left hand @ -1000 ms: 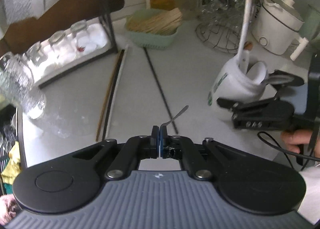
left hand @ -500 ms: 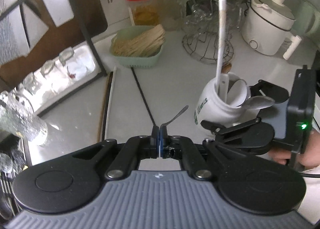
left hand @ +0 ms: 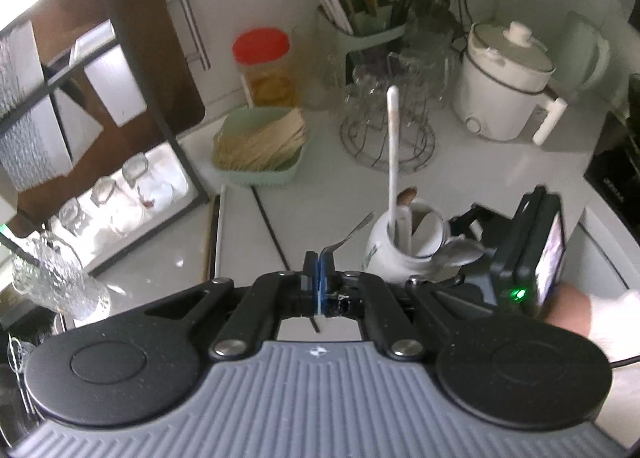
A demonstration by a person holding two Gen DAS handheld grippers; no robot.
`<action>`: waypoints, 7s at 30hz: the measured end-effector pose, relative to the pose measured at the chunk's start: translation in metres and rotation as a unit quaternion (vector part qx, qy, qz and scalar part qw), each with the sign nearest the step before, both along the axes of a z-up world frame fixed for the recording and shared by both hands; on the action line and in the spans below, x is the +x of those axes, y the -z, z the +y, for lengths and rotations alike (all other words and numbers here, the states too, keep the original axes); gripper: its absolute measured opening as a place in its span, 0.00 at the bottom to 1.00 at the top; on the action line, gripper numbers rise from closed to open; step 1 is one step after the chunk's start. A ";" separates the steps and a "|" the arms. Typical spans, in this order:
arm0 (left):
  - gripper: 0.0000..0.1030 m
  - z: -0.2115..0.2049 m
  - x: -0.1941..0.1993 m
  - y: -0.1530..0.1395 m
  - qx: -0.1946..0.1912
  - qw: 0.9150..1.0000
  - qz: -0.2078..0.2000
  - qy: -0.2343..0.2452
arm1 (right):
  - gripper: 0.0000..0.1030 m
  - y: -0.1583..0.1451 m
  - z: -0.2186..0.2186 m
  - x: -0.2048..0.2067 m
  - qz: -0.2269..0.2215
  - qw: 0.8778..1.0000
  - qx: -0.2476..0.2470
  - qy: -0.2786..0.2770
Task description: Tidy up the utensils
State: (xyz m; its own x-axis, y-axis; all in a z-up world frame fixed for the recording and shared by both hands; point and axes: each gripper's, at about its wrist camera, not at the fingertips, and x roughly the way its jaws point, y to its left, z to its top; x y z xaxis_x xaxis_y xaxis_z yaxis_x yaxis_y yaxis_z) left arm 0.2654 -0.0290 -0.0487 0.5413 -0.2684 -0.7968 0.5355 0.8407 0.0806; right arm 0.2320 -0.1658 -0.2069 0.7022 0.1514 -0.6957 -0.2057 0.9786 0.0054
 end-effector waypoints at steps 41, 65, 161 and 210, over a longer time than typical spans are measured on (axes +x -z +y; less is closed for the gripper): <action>0.01 -0.108 -0.005 0.032 0.259 0.932 0.026 0.253 | 0.89 0.004 -0.005 -0.005 -0.020 0.999 0.006 -0.035; 0.30 -0.112 0.000 0.029 0.218 0.956 0.035 0.195 | 0.89 0.006 -0.005 -0.008 -0.040 0.998 0.010 -0.036; 0.06 0.140 0.089 0.214 -0.078 0.987 -0.025 -0.141 | 0.89 0.010 0.023 -0.038 -0.064 0.991 0.002 0.116; 0.25 0.103 0.055 0.207 -0.117 0.986 0.063 -0.096 | 0.89 0.010 0.027 -0.032 -0.055 0.991 -0.002 0.123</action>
